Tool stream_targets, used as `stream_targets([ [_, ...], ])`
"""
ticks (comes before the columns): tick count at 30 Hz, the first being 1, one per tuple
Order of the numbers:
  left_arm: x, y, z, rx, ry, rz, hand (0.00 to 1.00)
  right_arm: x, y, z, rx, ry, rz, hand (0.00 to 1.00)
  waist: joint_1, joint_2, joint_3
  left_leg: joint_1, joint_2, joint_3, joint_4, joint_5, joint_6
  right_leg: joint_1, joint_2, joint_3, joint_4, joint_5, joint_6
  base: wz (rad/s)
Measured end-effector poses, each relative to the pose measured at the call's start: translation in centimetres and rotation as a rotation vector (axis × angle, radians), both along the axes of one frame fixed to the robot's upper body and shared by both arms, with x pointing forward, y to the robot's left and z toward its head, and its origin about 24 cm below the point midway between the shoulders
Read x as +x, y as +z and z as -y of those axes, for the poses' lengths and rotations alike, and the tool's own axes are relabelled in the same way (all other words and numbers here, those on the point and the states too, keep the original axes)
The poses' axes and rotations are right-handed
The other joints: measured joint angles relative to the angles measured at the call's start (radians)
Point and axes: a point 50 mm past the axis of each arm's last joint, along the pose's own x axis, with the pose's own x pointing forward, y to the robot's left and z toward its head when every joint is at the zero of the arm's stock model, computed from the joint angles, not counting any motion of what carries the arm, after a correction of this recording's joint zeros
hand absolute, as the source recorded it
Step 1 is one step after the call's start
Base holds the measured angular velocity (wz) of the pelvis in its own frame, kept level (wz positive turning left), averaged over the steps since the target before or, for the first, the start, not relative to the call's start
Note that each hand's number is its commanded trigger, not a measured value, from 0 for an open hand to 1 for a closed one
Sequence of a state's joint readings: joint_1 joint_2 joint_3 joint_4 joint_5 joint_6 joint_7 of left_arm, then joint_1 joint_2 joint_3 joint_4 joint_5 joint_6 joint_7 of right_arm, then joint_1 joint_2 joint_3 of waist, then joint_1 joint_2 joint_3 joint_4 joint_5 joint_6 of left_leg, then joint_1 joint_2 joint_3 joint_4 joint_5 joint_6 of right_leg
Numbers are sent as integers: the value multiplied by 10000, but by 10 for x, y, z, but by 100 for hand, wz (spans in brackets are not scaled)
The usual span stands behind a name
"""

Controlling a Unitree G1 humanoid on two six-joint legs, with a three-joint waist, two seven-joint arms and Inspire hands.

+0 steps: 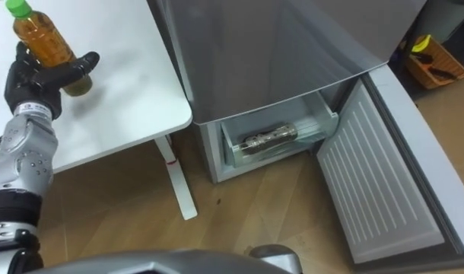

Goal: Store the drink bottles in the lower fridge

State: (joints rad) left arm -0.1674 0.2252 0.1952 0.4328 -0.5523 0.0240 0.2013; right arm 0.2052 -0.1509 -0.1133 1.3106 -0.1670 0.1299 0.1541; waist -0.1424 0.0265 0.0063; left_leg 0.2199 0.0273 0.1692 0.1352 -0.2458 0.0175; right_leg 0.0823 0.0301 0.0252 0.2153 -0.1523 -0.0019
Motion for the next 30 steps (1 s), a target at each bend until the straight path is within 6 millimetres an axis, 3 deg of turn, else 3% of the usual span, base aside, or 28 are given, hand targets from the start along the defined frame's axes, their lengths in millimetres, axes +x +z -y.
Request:
stream_targets([
  [13, 15, 29, -19, 215, 590, 918, 0, 2, 1, 5, -435, -344, 157, 0, 62, -50, 16, -52, 0, -11, -1, 1, 0, -156, 34, 59, -15, -7, 0, -2],
  [28, 15, 29, -20, 231, 638, 908, 0, 3, 1, 7, -626, -293, 186, 0, 72, 41, -26, 12, -12, -75, 9, 1, 0, -145, 35, 49, 50, -16, -15, 0],
  [29, 15, 29, -20, 230, 638, 904, 10, 3, 1, 7, -633, -292, 185, 0, 72, 48, -27, 10, -13, -79, 9, 1, 0, -146, 35, 48, 52, -16, -15, 0],
  [30, 15, 29, -20, 227, 639, 892, 44, 3, 1, 7, -647, -291, 185, 0, 73, 60, -30, 8, -13, -84, 9, 1, 0, -146, 37, 48, 54, -16, -15, 0],
])
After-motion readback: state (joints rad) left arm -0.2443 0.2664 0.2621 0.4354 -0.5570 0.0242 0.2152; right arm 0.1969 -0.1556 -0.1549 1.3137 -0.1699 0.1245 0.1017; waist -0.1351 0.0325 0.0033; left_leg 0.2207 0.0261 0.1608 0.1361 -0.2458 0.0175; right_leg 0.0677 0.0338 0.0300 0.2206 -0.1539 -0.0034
